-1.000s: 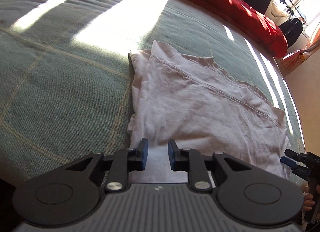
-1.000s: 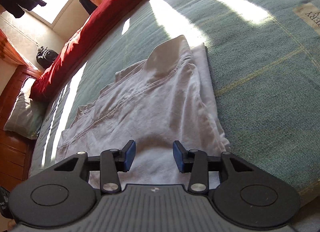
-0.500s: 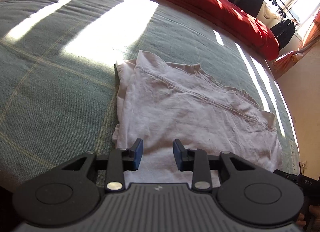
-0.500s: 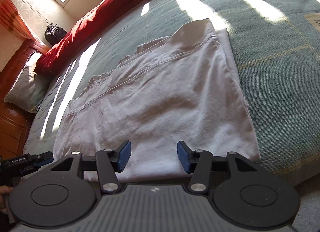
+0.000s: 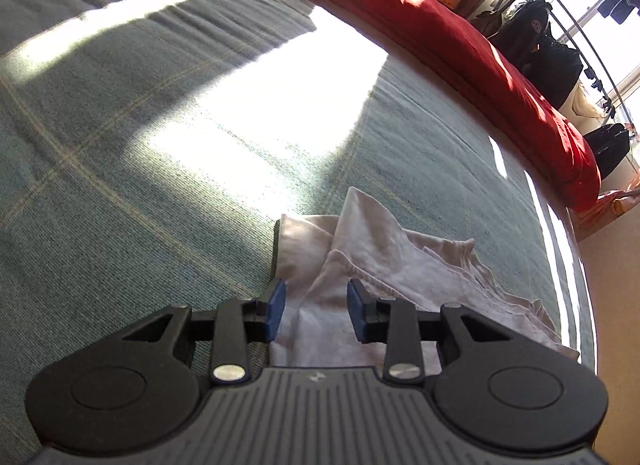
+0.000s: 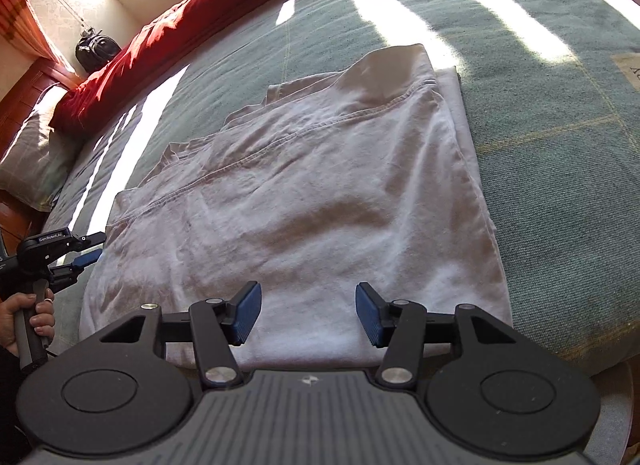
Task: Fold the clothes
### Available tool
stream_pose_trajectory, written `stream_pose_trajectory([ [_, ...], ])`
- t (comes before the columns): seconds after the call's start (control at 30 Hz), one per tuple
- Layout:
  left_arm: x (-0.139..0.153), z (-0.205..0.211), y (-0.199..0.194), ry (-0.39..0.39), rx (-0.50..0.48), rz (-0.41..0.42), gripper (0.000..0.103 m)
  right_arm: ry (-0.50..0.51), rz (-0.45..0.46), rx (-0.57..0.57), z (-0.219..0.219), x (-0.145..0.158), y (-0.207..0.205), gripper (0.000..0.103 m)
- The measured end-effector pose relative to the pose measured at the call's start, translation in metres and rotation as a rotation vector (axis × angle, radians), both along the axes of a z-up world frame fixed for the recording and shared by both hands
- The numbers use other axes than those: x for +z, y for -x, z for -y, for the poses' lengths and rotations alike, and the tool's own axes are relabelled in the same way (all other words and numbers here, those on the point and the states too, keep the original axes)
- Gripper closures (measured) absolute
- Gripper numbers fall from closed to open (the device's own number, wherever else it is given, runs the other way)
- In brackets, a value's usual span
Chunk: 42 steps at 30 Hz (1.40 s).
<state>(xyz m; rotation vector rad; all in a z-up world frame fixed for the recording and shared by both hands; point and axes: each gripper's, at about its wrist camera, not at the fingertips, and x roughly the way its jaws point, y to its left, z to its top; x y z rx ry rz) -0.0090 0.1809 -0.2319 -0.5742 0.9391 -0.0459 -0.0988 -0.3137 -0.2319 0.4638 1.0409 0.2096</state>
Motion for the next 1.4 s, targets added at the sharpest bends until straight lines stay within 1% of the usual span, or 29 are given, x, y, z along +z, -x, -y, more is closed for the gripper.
stream_pose_trajectory([
  [0.1, 0.01, -0.006, -0.003, 0.046, -0.005, 0.054, 0.069, 0.007, 0.005, 0.006, -0.003, 0.0, -0.005, 0.046],
  [0.13, 0.012, -0.004, -0.006, 0.062, -0.016, 0.067, 0.066, 0.003, 0.007, 0.01, -0.004, 0.0, -0.007, 0.046],
  [0.2, 0.011, 0.002, -0.013, 0.076, -0.045, 0.07, 0.064, 0.008, 0.011, 0.016, -0.008, 0.001, -0.01, 0.046],
  [0.27, 0.005, 0.013, -0.024, 0.028, -0.072, 0.039, 0.063, 0.014, 0.015, 0.021, -0.01, 0.003, -0.012, 0.046],
  [0.3, 0.001, 0.017, -0.028, -0.011, -0.066, 0.01, 0.063, 0.019, 0.017, 0.024, -0.011, 0.003, -0.012, 0.046],
  [0.33, -0.003, 0.02, -0.031, -0.054, -0.052, -0.025, 0.065, 0.023, 0.018, 0.026, -0.013, 0.004, -0.012, 0.046],
  [0.37, -0.003, 0.022, -0.031, -0.069, -0.041, -0.032, 0.066, 0.031, 0.019, 0.027, -0.012, 0.005, -0.011, 0.046],
  [0.4, 0.001, 0.024, -0.029, -0.075, -0.039, -0.021, 0.066, 0.038, 0.022, 0.022, -0.011, 0.006, -0.009, 0.046],
  [0.47, 0.015, 0.033, -0.02, -0.113, -0.067, 0.008, 0.063, 0.052, 0.04, 0.006, -0.006, 0.01, -0.007, 0.046],
  [0.5, 0.022, 0.039, -0.014, -0.14, -0.087, 0.026, 0.062, 0.058, 0.053, -0.004, -0.002, 0.012, -0.007, 0.046],
  [0.57, 0.035, 0.053, -0.001, -0.189, -0.134, 0.059, 0.054, 0.062, 0.074, -0.023, 0.006, 0.016, -0.009, 0.045],
  [0.63, 0.041, 0.068, 0.009, -0.217, -0.186, 0.086, 0.052, 0.062, 0.097, -0.046, 0.015, 0.019, -0.017, 0.045],
  [0.67, 0.043, 0.074, 0.013, -0.221, -0.202, 0.094, 0.051, 0.062, 0.11, -0.061, 0.019, 0.02, -0.022, 0.045],
  [0.77, 0.036, 0.087, 0.018, -0.202, -0.239, 0.078, 0.049, 0.051, 0.131, -0.102, 0.031, 0.017, -0.036, 0.045],
  [0.87, 0.022, 0.092, 0.019, -0.218, -0.242, 0.025, 0.049, 0.036, 0.141, -0.143, 0.041, 0.011, -0.05, 0.045],
  [1.0, 0.012, 0.09, 0.021, -0.255, -0.232, -0.008, 0.049, 0.068, 0.101, -0.186, 0.052, -0.01, -0.041, 0.046],
  [1.07, 0.013, 0.088, 0.022, -0.262, -0.231, -0.007, 0.049, 0.078, 0.109, -0.181, 0.055, -0.014, -0.033, 0.053],
  [1.1, 0.015, 0.089, 0.022, -0.273, -0.23, -0.004, 0.049, 0.084, 0.113, -0.179, 0.056, -0.015, -0.029, 0.053],
  [1.2, 0.02, 0.09, 0.022, -0.304, -0.234, 0.008, 0.049, 0.101, 0.123, -0.181, 0.054, -0.005, -0.026, 0.052],
  [1.27, 0.024, 0.094, 0.022, -0.319, -0.247, 0.021, 0.048, 0.099, 0.165, -0.163, 0.051, 0.006, -0.028, 0.052],
  [1.4, 0.028, 0.101, 0.02, -0.344, -0.271, 0.037, 0.047, 0.144, 0.237, -0.123, 0.043, 0.021, -0.047, 0.052],
])
